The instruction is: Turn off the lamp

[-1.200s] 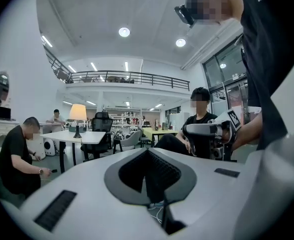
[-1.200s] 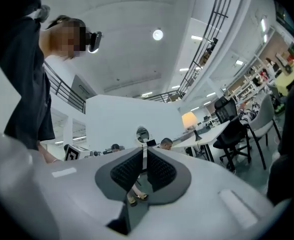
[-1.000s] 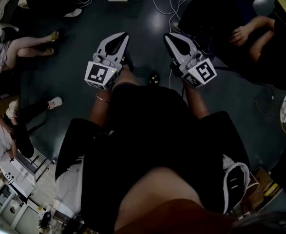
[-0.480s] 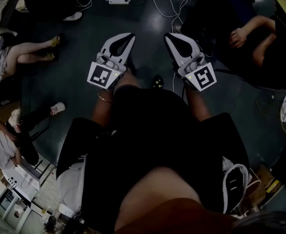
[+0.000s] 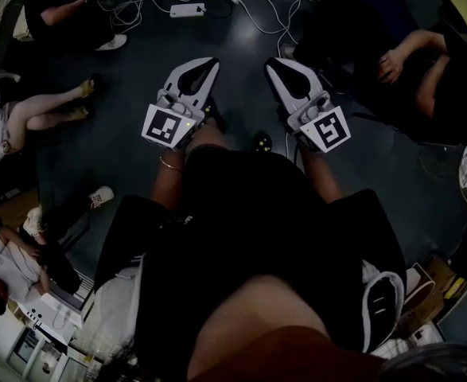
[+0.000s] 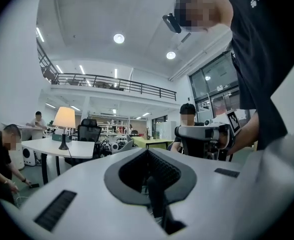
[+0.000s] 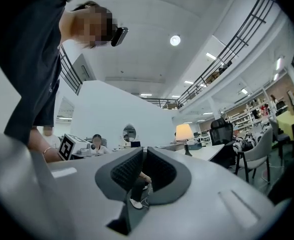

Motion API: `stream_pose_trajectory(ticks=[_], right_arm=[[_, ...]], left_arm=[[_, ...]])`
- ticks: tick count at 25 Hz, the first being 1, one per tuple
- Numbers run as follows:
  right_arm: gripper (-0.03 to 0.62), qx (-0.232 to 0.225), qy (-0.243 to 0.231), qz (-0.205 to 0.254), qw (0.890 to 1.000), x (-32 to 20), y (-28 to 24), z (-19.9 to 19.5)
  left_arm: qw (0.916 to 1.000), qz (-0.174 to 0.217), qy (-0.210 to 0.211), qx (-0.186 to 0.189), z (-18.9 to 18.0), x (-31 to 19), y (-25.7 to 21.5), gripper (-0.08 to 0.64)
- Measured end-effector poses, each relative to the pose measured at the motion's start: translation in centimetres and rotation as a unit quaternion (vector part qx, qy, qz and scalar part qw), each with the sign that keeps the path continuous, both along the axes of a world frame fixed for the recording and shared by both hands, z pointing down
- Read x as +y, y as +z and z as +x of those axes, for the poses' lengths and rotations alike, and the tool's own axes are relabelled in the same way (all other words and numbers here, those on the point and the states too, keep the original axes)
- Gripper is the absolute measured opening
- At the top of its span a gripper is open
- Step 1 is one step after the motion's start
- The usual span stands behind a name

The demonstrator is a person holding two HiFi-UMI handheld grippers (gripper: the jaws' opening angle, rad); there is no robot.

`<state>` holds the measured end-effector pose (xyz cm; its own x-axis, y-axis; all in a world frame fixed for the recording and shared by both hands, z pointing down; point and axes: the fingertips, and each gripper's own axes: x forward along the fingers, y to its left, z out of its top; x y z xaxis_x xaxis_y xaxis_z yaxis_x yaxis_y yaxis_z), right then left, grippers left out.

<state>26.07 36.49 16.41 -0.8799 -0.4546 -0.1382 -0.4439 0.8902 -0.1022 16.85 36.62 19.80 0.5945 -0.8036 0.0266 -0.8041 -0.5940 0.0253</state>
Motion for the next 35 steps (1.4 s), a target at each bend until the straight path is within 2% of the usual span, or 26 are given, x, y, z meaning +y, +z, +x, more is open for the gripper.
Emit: stream_pose_trajectory(ticks=[4, 11, 15, 19, 27, 35], right_arm=[[0.003, 0.013, 0.01, -0.01, 1.0, -2.4, 0.7, -1.5], [0.003, 0.021, 0.029, -0.026, 0.999, -5.7, 1.3, -4.7], [0.003, 0.021, 0.033, -0.033, 0.999, -6.8, 1.3, -6.8], [0.003, 0.022, 0.041, -0.04, 0.998, -8.2, 1.3, -8.8], [0.003, 0.021, 0.05, -0.04, 0.998, -10.6, 1.4, -14.8], [0.003, 0.008, 0.081, -0.042, 0.996, -11.4, 1.5, -15.5]], left_arm=[[0.9999, -0.005, 0.01, -0.011, -1.4, -3.0, 0.4, 0.006], [0.9997, 0.001, 0.024, -0.005, -4.5, -6.3, 0.3, 0.008], [0.9998, -0.006, 0.017, -0.005, -7.0, -7.5, 0.8, 0.008], [0.9999, -0.003, -0.01, 0.006, -10.1, -9.0, 0.9, 0.008], [1.0, -0.002, -0.008, 0.004, -16.5, -11.8, 0.7, 0.008], [0.9999, 0.001, -0.01, 0.002, -18.5, -12.6, 0.9, 0.008]])
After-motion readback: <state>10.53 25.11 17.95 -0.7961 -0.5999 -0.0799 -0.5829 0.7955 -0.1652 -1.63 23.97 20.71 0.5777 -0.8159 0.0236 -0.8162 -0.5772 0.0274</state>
